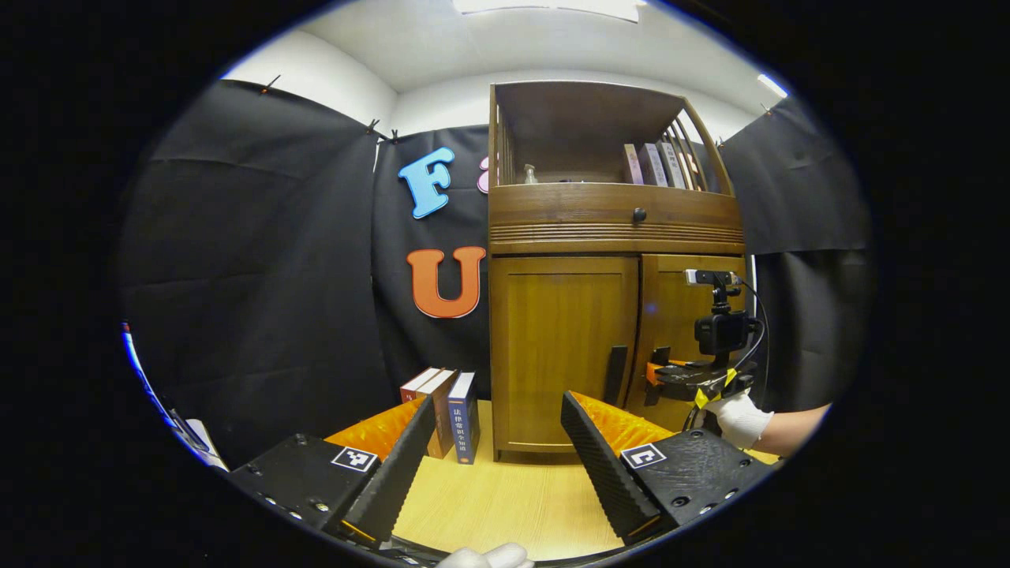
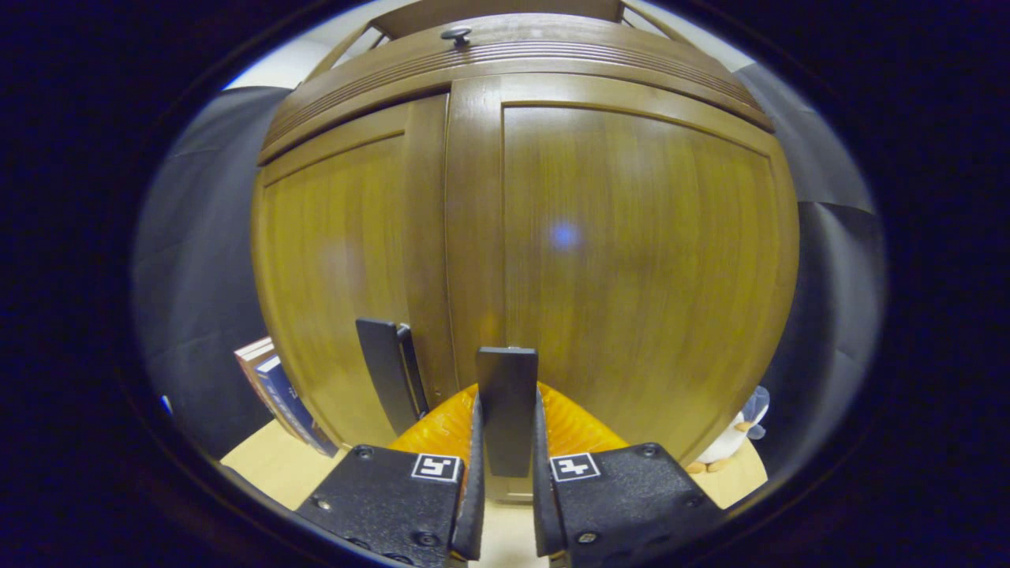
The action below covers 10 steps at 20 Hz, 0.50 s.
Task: Open the right door of the double-door shoe cabinet with the right hand, and open the left door with the left hand.
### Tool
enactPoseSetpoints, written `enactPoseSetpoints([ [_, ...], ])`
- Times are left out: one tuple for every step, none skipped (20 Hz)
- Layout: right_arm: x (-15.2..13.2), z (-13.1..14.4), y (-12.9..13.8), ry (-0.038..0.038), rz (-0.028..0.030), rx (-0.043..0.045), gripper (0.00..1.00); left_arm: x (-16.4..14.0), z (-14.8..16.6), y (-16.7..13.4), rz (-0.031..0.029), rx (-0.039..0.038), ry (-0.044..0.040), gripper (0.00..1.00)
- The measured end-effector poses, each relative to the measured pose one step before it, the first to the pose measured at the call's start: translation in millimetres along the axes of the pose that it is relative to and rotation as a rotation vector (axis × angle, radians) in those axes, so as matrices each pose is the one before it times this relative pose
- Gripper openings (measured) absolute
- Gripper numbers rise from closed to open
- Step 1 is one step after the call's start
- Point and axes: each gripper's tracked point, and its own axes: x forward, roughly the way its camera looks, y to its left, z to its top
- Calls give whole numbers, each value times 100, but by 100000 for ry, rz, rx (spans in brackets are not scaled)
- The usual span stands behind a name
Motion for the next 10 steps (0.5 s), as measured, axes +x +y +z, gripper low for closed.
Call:
enactPoseSetpoints([
  [-598,-234,-42,367,559,-255,29,-176,16,-28,-1138,428,-452,96],
  [-616,-99,-37,217,417,-471,29,-142,94,-47,-1274,224,-541,96],
  [-698,-261,-71,-48,251,-569,28,-105,78,-176,-1393,-47,-391,96],
  [-749,-199,-67,-189,80,-736,28,-58,-81,-202,-1381,-276,2,96],
  [-674,-236,-233,-159,-150,-335,29,-121,-39,-190,-1682,-463,-286,96],
  [-855,-88,-184,-281,-428,250,29,-89,38,-394,-1874,-325,-263,96],
  [-800,-204,-123,-592,-468,630,29,-49,-48,-226,-1794,-16,-46,96],
  [-839,-63,-183,-20,-380,14,28,-49,-21,-295,-1825,182,-135,96],
  [-772,-309,-312,200,-472,797,28,16,-70,-287,-1773,260,-121,96],
  [-678,-122,-205,53,-507,729,27,-34,-103,-305,-1873,261,83,96],
])
